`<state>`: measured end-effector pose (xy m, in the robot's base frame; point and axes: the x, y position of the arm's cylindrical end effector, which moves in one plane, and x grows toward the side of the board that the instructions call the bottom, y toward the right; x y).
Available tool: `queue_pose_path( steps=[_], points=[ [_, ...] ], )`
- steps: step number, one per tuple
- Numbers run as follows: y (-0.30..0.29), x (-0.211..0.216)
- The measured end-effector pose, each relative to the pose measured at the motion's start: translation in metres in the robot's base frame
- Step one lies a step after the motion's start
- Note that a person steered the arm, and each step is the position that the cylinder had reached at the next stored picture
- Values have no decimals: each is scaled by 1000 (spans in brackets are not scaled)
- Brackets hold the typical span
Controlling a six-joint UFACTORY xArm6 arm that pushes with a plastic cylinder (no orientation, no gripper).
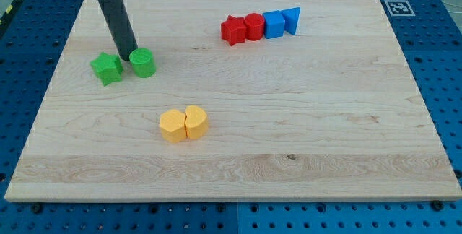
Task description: Move the green circle vertically to the yellow heart
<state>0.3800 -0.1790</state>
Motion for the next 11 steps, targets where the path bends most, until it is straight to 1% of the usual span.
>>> queue_pose_path(
  steps=[2, 3, 5, 8, 10, 11],
  points=[
    [11, 12],
    [-4, 13],
    [32, 50],
    [51, 47],
    [72, 59],
    [72, 59]
  ],
)
